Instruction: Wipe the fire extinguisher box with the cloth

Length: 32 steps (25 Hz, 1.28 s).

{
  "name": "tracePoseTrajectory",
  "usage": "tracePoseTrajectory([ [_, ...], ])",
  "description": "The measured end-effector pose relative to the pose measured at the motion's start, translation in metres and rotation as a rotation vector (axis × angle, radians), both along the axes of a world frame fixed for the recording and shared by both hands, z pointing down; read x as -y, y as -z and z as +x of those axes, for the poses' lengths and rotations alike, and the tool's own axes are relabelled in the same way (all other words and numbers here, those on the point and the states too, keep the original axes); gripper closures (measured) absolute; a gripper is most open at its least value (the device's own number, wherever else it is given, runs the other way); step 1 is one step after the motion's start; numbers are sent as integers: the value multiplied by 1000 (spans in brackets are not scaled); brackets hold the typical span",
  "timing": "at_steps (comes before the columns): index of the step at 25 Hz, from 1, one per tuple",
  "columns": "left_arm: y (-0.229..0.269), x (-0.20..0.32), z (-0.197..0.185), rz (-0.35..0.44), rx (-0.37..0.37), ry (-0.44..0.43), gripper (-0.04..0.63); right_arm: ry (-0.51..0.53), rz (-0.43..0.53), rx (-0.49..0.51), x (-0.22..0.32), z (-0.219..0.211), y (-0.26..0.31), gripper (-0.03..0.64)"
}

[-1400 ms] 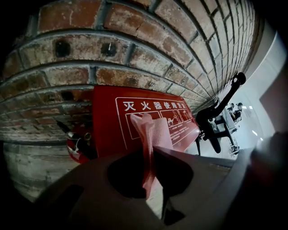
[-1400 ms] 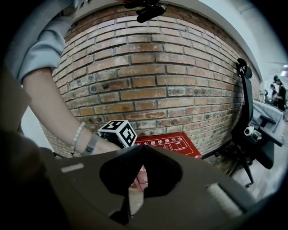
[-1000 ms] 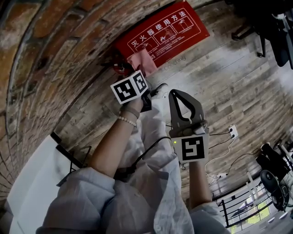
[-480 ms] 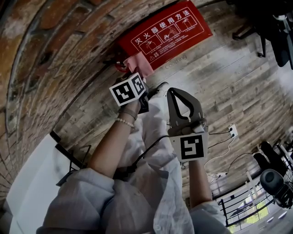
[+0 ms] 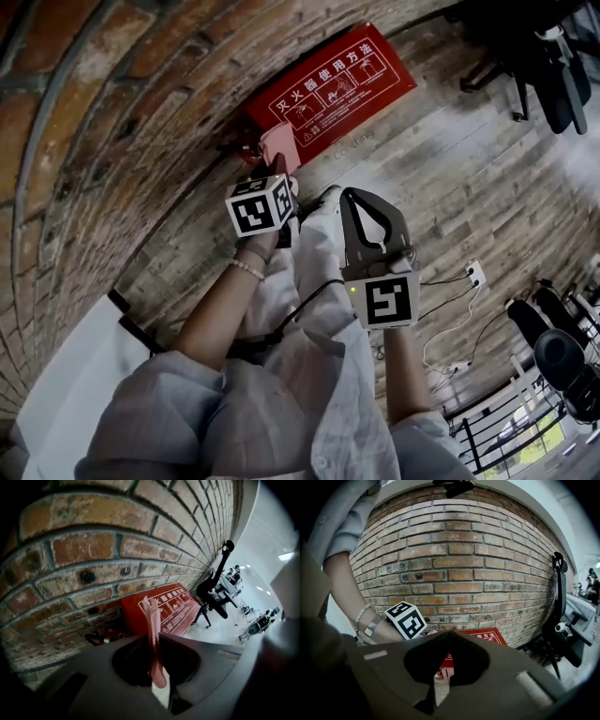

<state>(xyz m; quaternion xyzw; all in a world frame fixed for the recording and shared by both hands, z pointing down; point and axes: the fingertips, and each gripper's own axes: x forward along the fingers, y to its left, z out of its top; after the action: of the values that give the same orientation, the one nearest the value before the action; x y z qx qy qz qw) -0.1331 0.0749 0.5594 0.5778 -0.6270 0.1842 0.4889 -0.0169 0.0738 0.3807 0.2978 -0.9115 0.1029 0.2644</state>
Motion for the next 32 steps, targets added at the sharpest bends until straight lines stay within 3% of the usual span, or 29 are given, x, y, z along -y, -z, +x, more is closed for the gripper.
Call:
tracePoseTrajectory([
  [7, 98, 43, 3, 229, 156, -271, 583, -63, 82, 12, 17, 10, 59, 609],
  [14, 203, 77, 11, 426, 215, -393, 583, -101, 151, 17, 25, 16, 122, 611],
  [20, 289, 96, 17, 597, 205, -493, 583, -138, 251, 33, 40, 20, 182, 609],
  [25, 355, 96, 19, 736, 193, -526, 583, -168, 319, 56, 44, 27, 216, 611],
  [32, 422, 82, 26, 882, 245, -611, 583, -187, 359, 79, 44, 31, 249, 610],
])
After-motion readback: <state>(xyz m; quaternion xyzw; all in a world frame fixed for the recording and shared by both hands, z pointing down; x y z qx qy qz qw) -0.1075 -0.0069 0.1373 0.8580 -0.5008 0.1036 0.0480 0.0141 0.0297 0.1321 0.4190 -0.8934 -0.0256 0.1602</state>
